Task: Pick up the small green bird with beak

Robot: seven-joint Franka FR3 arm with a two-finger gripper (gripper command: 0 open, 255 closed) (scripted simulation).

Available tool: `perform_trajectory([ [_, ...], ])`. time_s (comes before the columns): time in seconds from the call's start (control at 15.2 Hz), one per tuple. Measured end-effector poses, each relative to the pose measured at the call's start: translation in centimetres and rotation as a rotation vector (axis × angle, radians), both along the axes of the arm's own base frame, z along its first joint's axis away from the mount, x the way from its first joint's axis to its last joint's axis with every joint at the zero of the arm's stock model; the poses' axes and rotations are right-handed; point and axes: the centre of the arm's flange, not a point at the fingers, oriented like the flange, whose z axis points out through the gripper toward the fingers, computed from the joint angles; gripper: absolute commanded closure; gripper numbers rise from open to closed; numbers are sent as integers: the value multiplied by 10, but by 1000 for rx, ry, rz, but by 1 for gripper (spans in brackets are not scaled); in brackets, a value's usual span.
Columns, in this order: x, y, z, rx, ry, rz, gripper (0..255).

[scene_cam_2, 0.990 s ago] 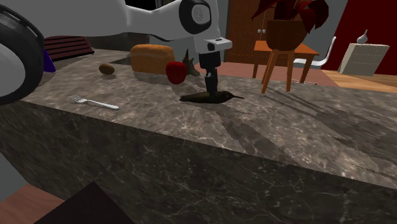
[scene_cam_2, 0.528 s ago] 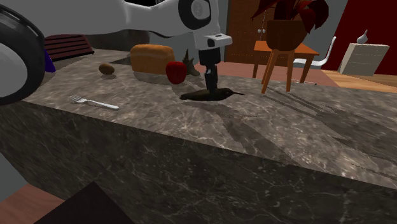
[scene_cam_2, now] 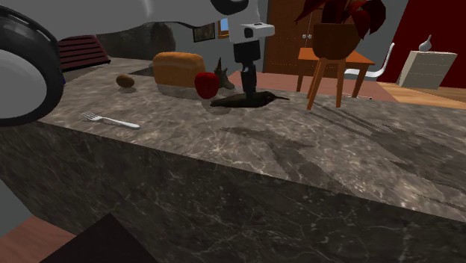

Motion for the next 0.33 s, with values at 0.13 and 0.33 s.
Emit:
perform_trajectory([
  [0.13, 0, 0, 12, 0, 0, 0, 255],
  [0.33, 0, 0, 25, 0, 0, 0, 255],
])
